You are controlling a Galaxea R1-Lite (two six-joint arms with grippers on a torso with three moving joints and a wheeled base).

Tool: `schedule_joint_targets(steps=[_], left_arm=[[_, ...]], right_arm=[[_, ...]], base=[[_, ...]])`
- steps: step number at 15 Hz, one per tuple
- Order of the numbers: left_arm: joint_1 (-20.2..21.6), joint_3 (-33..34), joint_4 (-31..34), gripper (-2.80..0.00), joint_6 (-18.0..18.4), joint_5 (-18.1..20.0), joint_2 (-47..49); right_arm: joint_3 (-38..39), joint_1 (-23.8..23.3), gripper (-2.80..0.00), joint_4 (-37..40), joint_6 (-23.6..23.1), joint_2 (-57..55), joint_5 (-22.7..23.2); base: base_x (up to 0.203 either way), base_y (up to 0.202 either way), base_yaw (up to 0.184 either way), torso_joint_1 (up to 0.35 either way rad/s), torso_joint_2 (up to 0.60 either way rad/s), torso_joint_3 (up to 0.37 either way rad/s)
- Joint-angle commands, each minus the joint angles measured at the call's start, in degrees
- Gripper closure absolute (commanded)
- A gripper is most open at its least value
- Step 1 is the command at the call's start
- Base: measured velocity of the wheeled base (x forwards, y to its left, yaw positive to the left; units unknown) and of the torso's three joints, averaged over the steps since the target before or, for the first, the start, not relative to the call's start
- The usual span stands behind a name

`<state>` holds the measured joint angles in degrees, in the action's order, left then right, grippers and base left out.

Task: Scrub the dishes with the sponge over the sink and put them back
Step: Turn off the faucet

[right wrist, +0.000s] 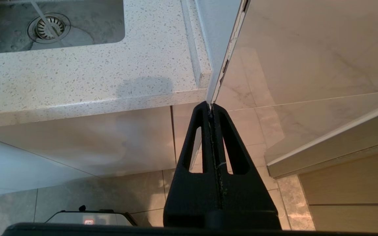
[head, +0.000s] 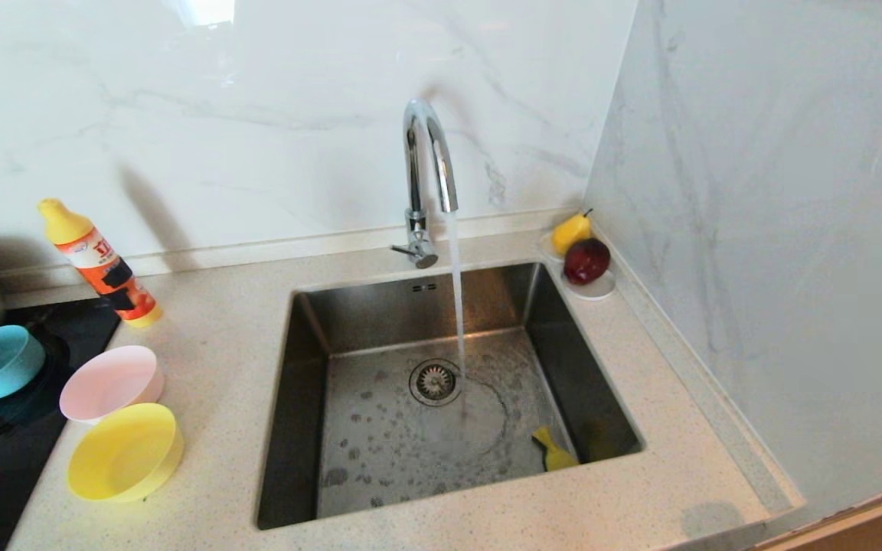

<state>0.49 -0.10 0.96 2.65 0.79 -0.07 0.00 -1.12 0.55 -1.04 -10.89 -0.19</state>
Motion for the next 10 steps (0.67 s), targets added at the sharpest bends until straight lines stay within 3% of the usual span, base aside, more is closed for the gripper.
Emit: schedule_joint_targets(steps=[1, 10], left_arm=[[0.04, 0.01, 0.0, 0.0, -0.01, 0.0, -0.01], [0.04, 0.01, 0.0, 0.0, -0.01, 0.0, -0.01]], right_arm=[[0.0, -0.02, 0.0, -0.02, -0.02, -0.28, 0.01], [0.0, -0.02, 0.0, -0.02, -0.01, -0.36, 0.01]], base=[[0.0, 0.0, 0.0, 0.0, 0.0, 0.0], [0.0, 0.0, 0.0, 0.0, 0.0, 0.0]])
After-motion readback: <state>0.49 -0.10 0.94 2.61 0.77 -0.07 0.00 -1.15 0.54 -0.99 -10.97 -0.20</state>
